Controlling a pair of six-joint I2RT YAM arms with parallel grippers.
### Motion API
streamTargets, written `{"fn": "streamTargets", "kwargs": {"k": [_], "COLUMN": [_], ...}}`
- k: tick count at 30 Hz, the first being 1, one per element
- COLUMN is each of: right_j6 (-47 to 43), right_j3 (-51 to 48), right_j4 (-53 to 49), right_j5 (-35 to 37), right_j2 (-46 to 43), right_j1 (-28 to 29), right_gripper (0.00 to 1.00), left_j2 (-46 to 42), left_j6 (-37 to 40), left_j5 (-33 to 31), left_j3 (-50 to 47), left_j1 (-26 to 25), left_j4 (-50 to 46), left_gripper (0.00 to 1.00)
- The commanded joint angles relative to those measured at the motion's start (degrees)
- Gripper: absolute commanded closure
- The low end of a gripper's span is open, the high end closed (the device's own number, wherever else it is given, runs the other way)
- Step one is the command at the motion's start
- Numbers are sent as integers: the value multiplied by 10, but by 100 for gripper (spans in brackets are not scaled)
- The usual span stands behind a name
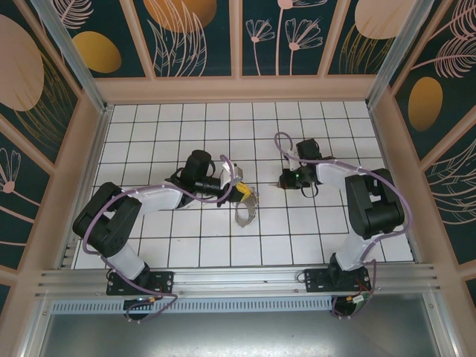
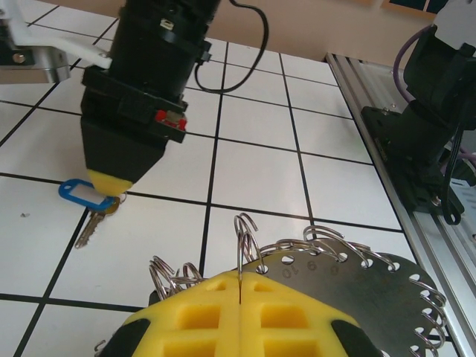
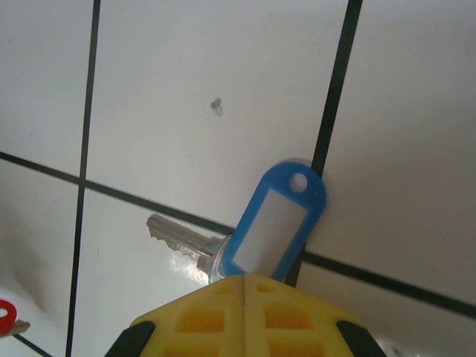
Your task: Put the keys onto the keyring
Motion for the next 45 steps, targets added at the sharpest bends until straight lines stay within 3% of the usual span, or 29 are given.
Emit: {"fn": "streamTargets", "kwargs": {"k": [1,23,34,39,45], "right_j6": [5,4,14,-5,0], "right_j3": [36,35,41,78,97], "right_j4": [-40,-55,-46,-105,-115], "right_j5": [-8,-15,-6,92,109], "right_j2": [34,31,30,35,42], "right_j1": [-3,8,13,39,52], "right_gripper": [100,85,98,97,92], "left_j2": [-19,-17,-15,-17,-18], "left_j6": [12,12,12,12,12], "left_j5": [14,13,13,11,9], "left_j3": [7,8,10,9,8], "left_j1": [-1,-1,-1,-1,-1], "left_j4": [-5,-7,-10,-11,-11], "left_gripper": [100,100,100,100,100]}}
